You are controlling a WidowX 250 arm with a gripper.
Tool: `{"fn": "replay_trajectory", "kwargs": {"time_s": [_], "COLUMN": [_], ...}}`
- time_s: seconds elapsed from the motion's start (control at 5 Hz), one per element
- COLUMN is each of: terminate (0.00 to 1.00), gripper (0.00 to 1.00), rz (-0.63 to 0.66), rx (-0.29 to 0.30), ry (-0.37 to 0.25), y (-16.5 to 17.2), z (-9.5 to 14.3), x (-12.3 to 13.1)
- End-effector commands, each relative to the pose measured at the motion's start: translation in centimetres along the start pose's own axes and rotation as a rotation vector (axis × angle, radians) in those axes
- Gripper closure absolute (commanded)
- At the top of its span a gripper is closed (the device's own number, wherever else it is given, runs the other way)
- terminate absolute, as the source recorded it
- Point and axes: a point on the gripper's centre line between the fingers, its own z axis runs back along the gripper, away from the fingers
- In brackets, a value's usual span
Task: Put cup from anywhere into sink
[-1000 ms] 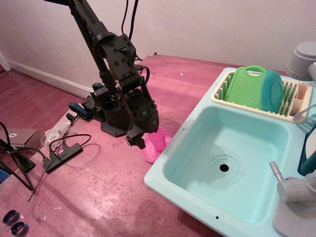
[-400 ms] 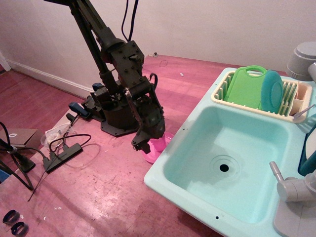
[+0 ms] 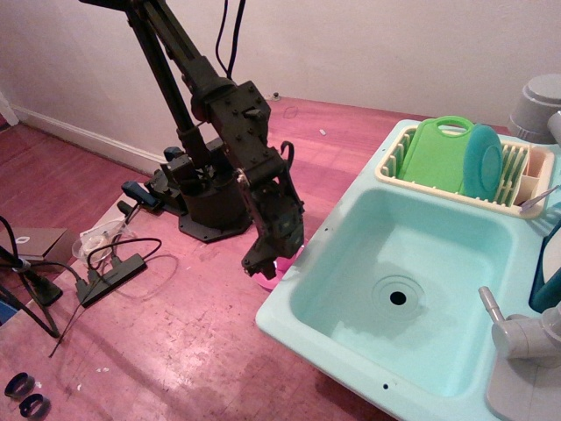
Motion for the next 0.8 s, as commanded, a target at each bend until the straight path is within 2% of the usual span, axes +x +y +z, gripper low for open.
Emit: {"fn": "replay_trajectory", "kwargs": {"time_s": [0.0, 0.6], "terminate": [0.0, 0.0], "gripper": [1.0, 1.0], "rz": [-0.026, -0.148], "rx": [0.006, 0.025], "ry": [-0.028, -0.02], "y": [0.5, 0.4], "z": [0.8, 1.1], "x": [1.2, 3.3]}}
